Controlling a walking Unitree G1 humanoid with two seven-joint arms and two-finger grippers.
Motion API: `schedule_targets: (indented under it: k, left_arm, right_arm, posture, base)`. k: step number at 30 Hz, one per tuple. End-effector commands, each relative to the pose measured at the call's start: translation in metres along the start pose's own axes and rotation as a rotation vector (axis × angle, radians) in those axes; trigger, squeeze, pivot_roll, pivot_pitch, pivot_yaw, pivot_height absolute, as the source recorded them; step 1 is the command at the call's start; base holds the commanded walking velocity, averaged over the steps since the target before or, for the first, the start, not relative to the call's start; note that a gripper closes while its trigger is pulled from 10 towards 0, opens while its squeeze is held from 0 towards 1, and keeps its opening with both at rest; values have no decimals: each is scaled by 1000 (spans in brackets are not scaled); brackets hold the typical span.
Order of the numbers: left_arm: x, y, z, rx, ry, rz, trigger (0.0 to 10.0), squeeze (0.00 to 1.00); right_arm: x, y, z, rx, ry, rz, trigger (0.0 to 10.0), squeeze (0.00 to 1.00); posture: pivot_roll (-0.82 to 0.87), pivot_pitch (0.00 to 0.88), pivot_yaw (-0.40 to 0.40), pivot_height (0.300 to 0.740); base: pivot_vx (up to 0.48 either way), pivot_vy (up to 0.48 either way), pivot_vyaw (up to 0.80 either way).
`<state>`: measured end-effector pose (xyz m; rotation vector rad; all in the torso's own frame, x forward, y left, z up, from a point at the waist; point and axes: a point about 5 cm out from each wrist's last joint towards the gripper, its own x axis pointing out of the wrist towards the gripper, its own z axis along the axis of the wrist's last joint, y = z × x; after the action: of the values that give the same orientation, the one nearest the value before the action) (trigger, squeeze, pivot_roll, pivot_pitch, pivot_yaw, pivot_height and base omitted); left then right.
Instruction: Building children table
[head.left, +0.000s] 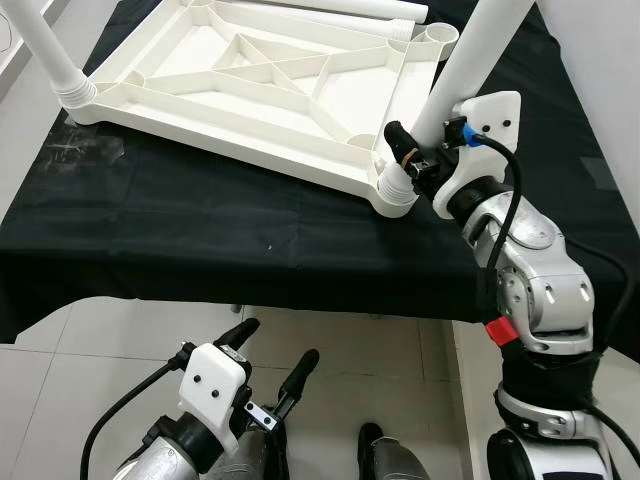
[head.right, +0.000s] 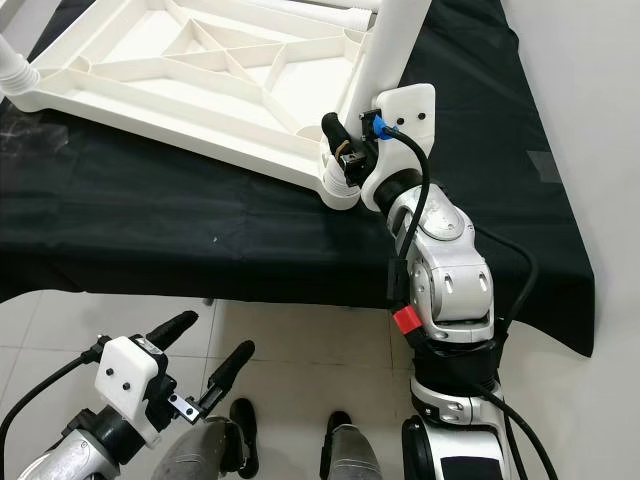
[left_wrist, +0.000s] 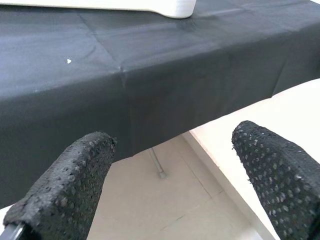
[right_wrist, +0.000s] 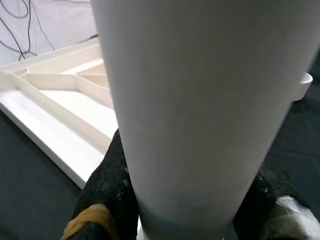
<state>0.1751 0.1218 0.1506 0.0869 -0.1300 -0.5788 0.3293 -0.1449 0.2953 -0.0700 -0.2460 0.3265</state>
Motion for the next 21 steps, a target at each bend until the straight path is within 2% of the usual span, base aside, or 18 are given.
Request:
schedule_targets:
  k: [1,2,4,7,11,17,18,19,21]
  left_arm:
    - [-3,0,-6,-20,31,-6,10000,0]
    - [-3,0,-6,-20,31,-6,10000,0]
    - [3,12,-2,15,13,6,10000,0]
    - [5,16,-1,28,12,4,10000,0]
    - [30,43,27,84,-100,16,10000,0]
    - [44,50,45,70,-163,2,10000,0]
    - [52,53,50,27,-178,23,10000,0]
    - [52,53,50,27,-178,23,10000,0]
    - [59,55,51,-59,-194,67,10000,0]
  right_arm:
    - [1,-2,-25,74,90,5,10000,0]
    - [1,-2,-25,74,90,5,10000,0]
    - [5,-17,5,95,-54,31,10000,0]
    - [6,-21,12,102,-82,38,10000,0]
    - [8,-33,41,109,-191,122,10000,0]
    - [10,-36,48,163,-234,168,10000,0]
    - [8,-32,40,182,-214,230,10000,0]
    - [8,-32,40,182,-214,230,10000,0]
    - [2,-24,24,192,-163,285,10000,0]
  posture:
    - [22,365,-3,740]
    - [22,365,-3,740]
    - [10,336,-5,740]
    - [10,336,-5,740]
    - [-1,295,-9,740]
    - [-5,269,-9,740]
    - [-5,229,-21,740]
    - [-5,229,-21,740]
    - [-5,206,-32,740]
  base:
    - [0,0,0]
    - [0,0,0]
    - [0,0,0]
    - [0,0,0]
    - [0,0,0]
    - [0,0,0]
    - [0,0,0]
    - [0,0,0]
    - [0,0,0]
